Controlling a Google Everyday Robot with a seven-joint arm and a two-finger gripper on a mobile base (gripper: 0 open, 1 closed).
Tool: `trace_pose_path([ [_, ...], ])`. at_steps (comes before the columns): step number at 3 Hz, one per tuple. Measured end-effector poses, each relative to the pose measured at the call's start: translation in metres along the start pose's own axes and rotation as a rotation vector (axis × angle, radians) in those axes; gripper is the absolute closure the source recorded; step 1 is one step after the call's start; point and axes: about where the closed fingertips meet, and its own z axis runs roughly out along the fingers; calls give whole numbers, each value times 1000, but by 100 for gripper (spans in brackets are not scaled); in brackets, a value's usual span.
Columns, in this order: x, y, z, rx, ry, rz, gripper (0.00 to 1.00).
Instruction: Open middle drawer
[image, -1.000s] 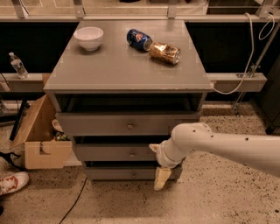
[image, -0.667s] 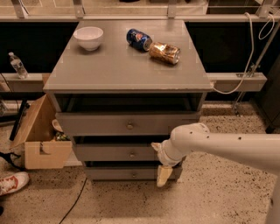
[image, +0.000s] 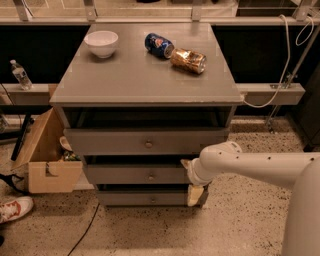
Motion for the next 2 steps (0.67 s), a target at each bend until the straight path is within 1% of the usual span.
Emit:
trace_pose_path([
  [2,42,-15,31,73,62,42,0],
])
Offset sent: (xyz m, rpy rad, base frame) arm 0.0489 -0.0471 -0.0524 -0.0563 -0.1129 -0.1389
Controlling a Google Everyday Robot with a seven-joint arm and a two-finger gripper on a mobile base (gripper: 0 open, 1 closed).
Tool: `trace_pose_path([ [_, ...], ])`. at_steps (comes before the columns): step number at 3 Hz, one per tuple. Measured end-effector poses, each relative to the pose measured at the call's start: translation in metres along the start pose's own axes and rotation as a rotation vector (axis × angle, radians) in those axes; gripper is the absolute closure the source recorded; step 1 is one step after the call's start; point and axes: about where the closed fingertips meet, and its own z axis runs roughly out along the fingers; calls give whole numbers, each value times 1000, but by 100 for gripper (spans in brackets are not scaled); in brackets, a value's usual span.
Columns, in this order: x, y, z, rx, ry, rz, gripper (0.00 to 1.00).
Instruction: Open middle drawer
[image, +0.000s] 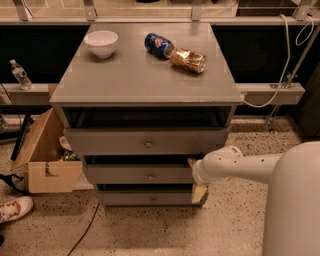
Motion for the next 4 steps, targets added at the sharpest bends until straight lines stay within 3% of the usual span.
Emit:
trace_pose_path([
  [2,11,-21,31,40,10,20,0],
  [4,35,-4,40,10,25,82,50],
])
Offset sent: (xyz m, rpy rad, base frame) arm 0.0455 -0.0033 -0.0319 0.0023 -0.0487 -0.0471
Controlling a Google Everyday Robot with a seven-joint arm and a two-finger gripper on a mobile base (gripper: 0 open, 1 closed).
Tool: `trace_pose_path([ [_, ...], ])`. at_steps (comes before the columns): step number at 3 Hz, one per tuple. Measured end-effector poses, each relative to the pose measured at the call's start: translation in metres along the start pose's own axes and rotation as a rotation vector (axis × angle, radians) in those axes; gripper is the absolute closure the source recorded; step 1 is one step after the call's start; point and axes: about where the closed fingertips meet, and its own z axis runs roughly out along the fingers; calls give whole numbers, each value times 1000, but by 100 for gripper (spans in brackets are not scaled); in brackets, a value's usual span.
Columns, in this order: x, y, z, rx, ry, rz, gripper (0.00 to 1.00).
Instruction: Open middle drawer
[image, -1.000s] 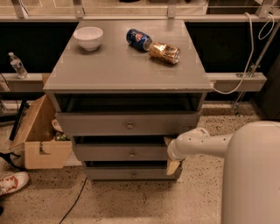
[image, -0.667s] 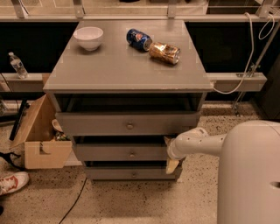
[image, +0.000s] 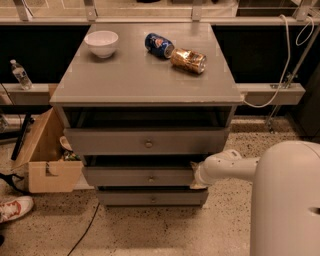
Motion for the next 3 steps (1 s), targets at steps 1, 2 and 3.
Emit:
trace_pose_path([
  [1,1,-2,-10,10,8,1,80],
  [2,-1,-4,-15,10,8,1,100],
  [3,-1,-4,-15,10,8,1,0],
])
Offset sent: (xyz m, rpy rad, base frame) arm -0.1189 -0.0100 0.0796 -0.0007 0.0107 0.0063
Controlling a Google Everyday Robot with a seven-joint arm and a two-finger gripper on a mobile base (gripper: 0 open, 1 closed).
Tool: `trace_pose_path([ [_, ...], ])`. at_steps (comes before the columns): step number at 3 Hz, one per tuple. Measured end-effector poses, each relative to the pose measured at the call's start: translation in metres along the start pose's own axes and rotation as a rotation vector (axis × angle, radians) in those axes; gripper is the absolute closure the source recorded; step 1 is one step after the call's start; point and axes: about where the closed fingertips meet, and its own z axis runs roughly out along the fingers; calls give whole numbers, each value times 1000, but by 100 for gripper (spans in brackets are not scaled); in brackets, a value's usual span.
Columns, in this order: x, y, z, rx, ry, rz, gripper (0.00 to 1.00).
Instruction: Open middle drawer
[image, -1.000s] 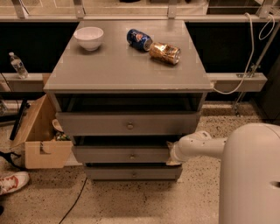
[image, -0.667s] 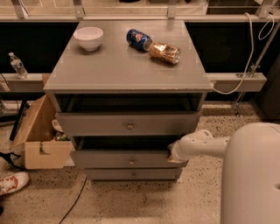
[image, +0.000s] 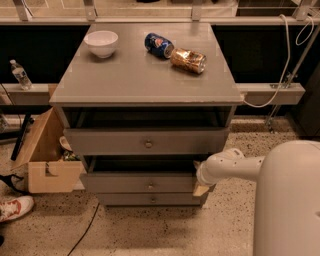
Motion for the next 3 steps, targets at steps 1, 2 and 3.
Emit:
trace_pose_path([
  [1,0,0,0,0,0,0,0],
  [2,-1,3,-1,-23,-1,-12,0],
  [3,-4,17,-2,-89,-1,-29,0],
])
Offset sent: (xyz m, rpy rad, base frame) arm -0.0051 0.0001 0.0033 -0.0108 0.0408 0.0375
